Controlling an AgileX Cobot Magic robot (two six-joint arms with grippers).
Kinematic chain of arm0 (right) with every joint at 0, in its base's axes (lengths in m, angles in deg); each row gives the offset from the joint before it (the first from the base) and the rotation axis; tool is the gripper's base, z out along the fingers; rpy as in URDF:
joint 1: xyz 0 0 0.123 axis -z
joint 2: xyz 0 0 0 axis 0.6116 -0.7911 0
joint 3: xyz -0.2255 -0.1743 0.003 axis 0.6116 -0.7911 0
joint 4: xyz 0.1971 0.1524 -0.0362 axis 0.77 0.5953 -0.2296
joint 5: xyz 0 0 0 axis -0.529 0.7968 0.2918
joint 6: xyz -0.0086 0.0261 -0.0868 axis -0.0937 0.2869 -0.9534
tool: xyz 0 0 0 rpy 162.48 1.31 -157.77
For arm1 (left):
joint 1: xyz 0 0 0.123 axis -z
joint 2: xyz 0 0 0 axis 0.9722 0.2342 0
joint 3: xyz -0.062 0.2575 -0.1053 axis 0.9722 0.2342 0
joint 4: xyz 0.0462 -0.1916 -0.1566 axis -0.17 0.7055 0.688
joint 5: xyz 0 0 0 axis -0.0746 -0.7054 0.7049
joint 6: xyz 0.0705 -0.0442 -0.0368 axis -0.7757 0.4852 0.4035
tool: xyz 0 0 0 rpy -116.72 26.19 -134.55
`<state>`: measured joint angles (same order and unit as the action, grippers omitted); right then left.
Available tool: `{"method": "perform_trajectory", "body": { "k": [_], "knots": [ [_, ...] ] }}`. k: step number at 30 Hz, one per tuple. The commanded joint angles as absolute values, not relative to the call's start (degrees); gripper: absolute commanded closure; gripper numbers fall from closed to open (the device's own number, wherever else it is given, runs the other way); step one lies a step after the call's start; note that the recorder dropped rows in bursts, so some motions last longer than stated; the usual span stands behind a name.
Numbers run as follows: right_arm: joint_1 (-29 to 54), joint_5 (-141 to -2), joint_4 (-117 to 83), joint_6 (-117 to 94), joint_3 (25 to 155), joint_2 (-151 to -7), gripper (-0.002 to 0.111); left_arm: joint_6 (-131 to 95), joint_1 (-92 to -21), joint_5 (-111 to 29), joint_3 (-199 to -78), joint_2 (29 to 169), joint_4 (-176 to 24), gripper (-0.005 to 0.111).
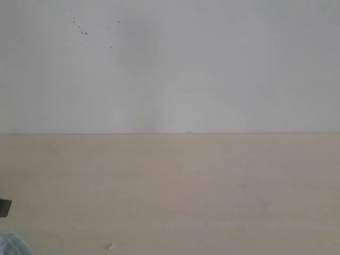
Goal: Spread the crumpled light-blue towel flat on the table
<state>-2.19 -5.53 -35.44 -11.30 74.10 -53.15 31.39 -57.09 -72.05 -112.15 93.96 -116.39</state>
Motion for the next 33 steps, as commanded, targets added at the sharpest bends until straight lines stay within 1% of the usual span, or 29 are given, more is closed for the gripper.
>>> {"method": "perform_trajectory", "body": {
  "k": [1, 3, 5, 11, 14, 20, 31, 33],
  "knots": [
    [-2.21, -6.52, -33.16, -11.77, 74.05, -53.06, 0.097, 30.61, -56.58, -70.18, -111.9, 99.66, -112.36, 0.06],
    [-2.21, -6.4, -32.49, -12.2, 74.05, -53.06, 0.097, 30.61, -56.58, -70.06, -111.9, 103.38, -111.37, 0.052],
    [-2.21, -6.16, -31.97, -12.48, 74.05, -53.06, 0.097, 30.61, -56.58, -69.45, -111.81, 107.7, -111.24, 0.049],
    [-2.21, -5.43, -30.85, -13.57, 74.05, -53.06, 0.097, 32.53, -56.58, -62.91, -111.81, 117.55, -111.75, 0.049],
    [-2.21, -5.1, -29.84, -14.09, 74.05, -53.06, 0.097, 39.31, -56.58, -62.03, -111.81, 120.6, -116.67, 0.049],
    [-2.21, -5.94, -29.74, -14.09, 74.05, -53.06, 0.097, 54.37, -56.58, -66.44, -111.81, 121.12, -133.22, 0.049],
    [-2.21, -6.6, -29.74, -14.09, 74.05, -53.06, 0.097, 62.08, -56.58, -67.49, -111.91, 121.12, -140.42, 0.049],
    [-2.21, -6.6, -29.74, -14.09, 74.05, -53.06, 0.097, 63.22, -57.11, -67.59, -111.91, 121.61, -140.8, 0.044]
  ]
}}
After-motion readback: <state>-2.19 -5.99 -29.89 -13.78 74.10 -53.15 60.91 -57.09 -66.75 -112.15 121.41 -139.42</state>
